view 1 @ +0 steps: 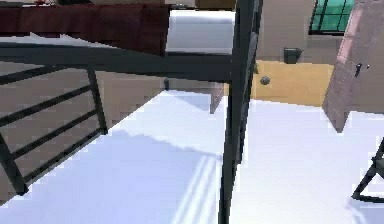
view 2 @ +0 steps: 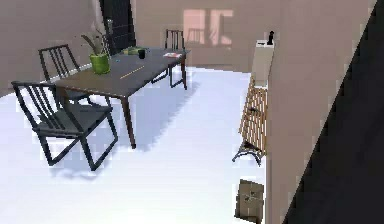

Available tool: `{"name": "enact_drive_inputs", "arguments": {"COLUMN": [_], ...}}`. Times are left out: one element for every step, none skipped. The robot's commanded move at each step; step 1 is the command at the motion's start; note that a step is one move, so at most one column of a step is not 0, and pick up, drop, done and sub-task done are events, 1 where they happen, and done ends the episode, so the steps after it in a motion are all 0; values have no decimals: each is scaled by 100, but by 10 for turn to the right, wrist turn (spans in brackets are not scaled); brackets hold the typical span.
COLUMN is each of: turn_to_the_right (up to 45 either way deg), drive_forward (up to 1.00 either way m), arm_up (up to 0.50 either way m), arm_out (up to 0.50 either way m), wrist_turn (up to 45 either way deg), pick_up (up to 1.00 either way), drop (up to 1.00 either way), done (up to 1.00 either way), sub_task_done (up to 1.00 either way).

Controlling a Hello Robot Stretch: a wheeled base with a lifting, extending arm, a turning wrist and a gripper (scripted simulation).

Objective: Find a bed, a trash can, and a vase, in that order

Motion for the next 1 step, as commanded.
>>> {"name": "enact_drive_inputs", "arguments": {"turn_to_the_right": [-180], "drive_forward": [0], "arm_up": [0], "arm_out": [0], "wrist_turn": [0], "pick_up": [0], "drop": [0], "done": [0], "sub_task_done": [0]}}
